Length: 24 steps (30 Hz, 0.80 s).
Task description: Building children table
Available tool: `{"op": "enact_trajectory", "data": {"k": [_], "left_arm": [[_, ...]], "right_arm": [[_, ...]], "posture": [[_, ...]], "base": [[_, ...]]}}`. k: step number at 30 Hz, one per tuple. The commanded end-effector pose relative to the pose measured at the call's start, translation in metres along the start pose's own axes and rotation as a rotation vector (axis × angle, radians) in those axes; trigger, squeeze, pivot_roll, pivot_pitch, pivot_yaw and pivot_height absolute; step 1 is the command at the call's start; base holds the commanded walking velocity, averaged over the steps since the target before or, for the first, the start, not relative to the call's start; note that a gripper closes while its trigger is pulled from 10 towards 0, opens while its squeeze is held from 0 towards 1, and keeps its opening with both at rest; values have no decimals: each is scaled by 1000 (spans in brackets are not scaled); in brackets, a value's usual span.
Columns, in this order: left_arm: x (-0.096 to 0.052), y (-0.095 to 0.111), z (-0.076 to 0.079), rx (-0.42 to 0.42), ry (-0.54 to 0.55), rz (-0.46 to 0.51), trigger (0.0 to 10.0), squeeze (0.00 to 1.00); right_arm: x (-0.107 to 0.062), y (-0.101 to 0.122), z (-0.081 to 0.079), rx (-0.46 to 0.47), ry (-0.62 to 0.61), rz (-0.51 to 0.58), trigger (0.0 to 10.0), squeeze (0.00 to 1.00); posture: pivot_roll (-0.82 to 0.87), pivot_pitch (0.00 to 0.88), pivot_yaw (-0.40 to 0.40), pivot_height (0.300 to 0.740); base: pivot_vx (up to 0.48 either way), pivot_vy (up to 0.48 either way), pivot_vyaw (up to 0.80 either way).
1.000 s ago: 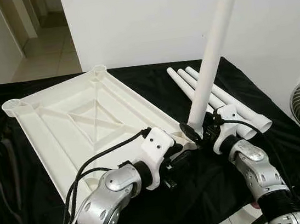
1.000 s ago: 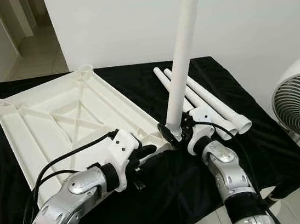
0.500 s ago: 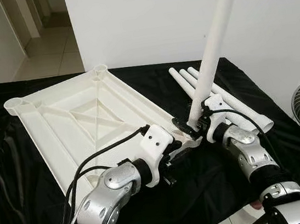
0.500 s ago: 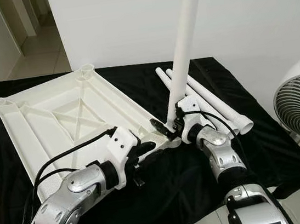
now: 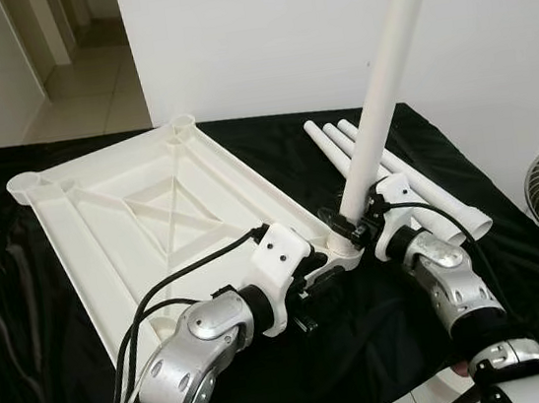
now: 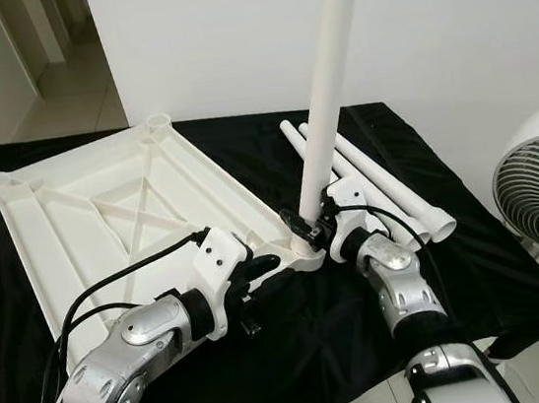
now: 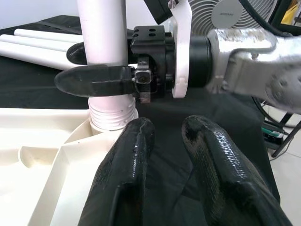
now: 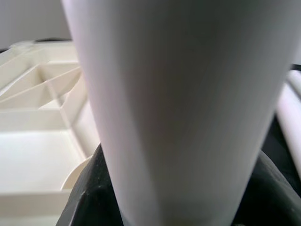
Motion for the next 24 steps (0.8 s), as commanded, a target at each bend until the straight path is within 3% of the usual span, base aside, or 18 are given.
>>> {"op": "enact_trajectory", "data": {"k": [1, 6, 8, 10, 18, 20, 24], "left_arm": [[0, 3, -1, 9, 11, 2, 10000, 0], [1, 3, -1, 9, 7, 4, 10000, 0], [1, 3, -1, 10, 2, 6, 10000, 0], [1, 3, -1, 10, 2, 6, 10000, 0], [3, 5, -2, 10, 1, 12, 10000, 0], [3, 5, -1, 10, 0, 13, 10000, 0], [3, 5, 0, 8, 0, 15, 10000, 0]], "right_arm": [[-6, -16, 4, 21, -88, -60, 10000, 0], [-6, -19, -6, 50, -176, -9, 10000, 0], [-5, -20, -8, 100, -282, 27, 10000, 0], [-5, -20, -8, 100, -282, 27, 10000, 0], [-14, -23, -12, 129, -671, 94, 10000, 0], [-15, -24, -16, 147, -718, 105, 10000, 0], [-9, -24, -31, 155, -698, 101, 10000, 0]], "posture": [[23, 54, -40, 740], [16, 51, -32, 740], [15, 50, -31, 740], [15, 50, -31, 740], [13, 45, -34, 740], [13, 44, -36, 740], [15, 44, -39, 740]], "base": [[0, 0, 0], [0, 0, 0], [0, 0, 0], [0, 0, 0], [0, 0, 0], [0, 0, 0], [0, 0, 0]]}}
Point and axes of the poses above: a point about 5 cm out from each wrist's last joint towards the gripper, its own x axis pointing out of the wrist towards the gripper, its own y axis along the axis of the wrist's last joint, z = x × y, the point moved 1 cm from there along x, pointing out of the wrist towards the gripper, and after that the axes turned 15 degrees about x, right-handed, at the moved point
